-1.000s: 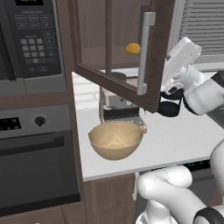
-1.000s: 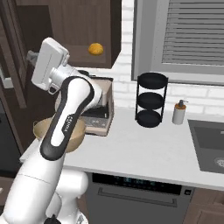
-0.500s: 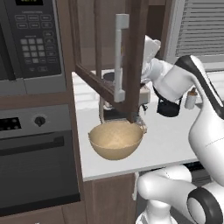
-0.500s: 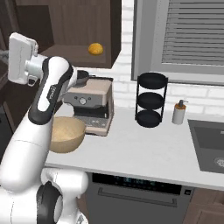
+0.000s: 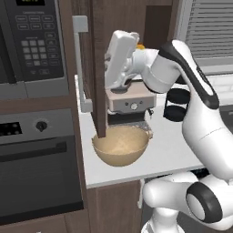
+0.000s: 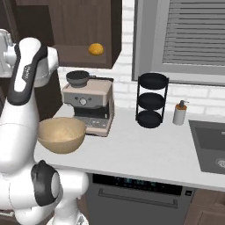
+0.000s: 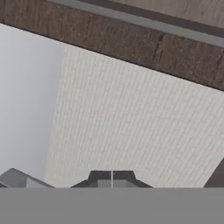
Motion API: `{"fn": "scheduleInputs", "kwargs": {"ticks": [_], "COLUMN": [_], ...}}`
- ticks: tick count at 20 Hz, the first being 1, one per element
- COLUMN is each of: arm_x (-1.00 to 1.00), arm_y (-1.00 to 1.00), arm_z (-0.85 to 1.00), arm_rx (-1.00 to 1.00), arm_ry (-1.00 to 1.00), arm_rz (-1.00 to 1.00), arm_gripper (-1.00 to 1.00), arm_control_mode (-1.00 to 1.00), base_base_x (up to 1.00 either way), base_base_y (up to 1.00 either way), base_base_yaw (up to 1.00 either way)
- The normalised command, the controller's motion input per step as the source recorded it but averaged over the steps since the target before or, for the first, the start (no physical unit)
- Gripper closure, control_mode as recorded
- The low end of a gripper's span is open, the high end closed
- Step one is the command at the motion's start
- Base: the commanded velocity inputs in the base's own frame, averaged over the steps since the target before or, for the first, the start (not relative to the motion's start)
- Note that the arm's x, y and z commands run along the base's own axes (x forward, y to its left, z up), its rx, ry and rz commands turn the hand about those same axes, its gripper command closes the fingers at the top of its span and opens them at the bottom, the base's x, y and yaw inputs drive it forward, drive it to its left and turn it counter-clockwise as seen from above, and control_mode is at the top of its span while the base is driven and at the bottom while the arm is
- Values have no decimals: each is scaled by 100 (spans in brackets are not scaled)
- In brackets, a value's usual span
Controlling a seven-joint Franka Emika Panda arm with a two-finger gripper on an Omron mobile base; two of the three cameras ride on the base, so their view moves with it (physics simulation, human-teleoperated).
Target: Open the cabinet, pick up the bread from the cabinet and place it in the basket. Then move the basket to the dining counter.
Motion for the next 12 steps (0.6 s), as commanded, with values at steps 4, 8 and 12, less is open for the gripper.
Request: {"fn": "scheduleInputs", "kwargs": {"ticks": [4,8,12], "arm_x": [2,26,26], "arm_y": [-33,-48,-48], "arm_z": [0,0,-2], "arm_rx": [0,-9,-21], "arm_ry": [-10,-10,-19], "arm_rz": [0,-14,-25], "arm_gripper": [100,100,100], "arm_control_mode": [-100,-100,-100], "base_base_x": [0,0,0], "base_base_y": [0,0,0], "base_base_yaw": [0,0,0]}}
